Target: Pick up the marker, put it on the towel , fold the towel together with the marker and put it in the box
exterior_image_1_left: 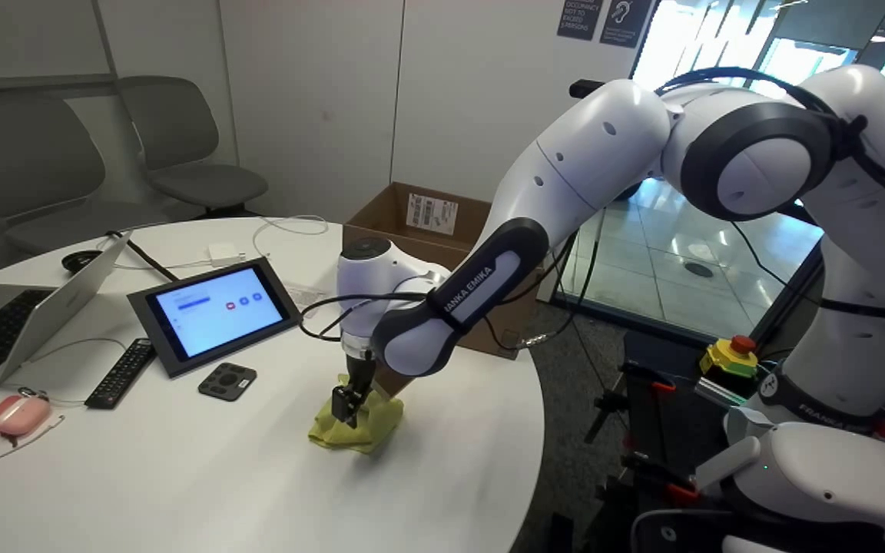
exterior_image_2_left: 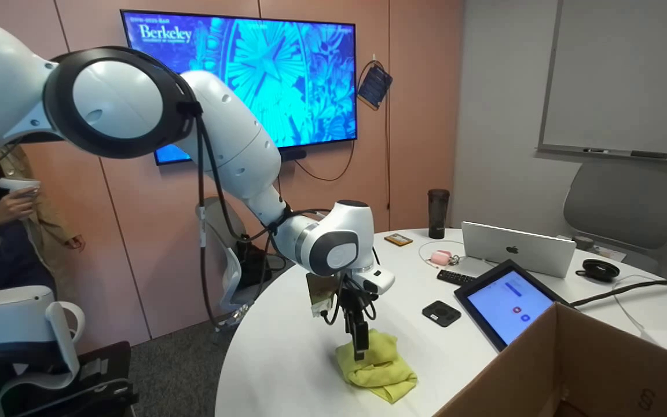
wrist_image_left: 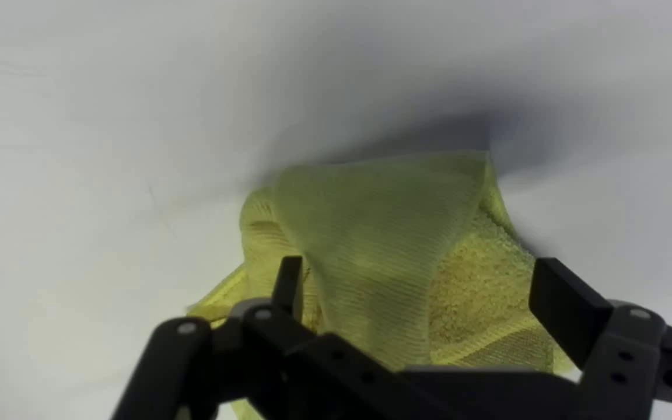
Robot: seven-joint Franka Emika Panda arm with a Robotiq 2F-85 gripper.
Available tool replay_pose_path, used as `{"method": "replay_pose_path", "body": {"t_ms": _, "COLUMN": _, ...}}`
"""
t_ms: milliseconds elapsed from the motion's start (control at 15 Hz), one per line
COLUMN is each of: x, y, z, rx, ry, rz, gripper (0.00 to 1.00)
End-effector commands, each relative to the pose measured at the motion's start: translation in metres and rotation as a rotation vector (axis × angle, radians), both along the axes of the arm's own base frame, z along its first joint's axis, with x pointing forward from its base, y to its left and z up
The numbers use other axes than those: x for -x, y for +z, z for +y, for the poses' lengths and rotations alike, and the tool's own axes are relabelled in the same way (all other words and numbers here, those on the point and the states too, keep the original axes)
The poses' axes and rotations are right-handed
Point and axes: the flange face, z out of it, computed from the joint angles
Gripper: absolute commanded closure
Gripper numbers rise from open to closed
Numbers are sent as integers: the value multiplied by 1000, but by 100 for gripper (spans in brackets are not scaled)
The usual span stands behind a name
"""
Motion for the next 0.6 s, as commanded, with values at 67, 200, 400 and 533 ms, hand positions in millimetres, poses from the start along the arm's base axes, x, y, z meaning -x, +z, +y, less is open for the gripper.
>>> {"method": "replay_pose_path", "body": {"t_ms": 67, "x": -1, "y": -21, "z": 0, "rx": 23, "ry": -19, "rz": -33, "gripper": 0}}
{"method": "replay_pose_path", "body": {"t_ms": 200, "x": -1, "y": -33, "z": -3, "rx": 33, "ry": -34, "rz": -33, "gripper": 0}}
{"method": "replay_pose_path", "body": {"t_ms": 400, "x": -3, "y": -51, "z": -11, "rx": 44, "ry": -70, "rz": -31, "gripper": 0}}
{"method": "replay_pose_path", "body": {"t_ms": 533, "x": -5, "y": -61, "z": -14, "rx": 46, "ry": -87, "rz": -23, "gripper": 0}}
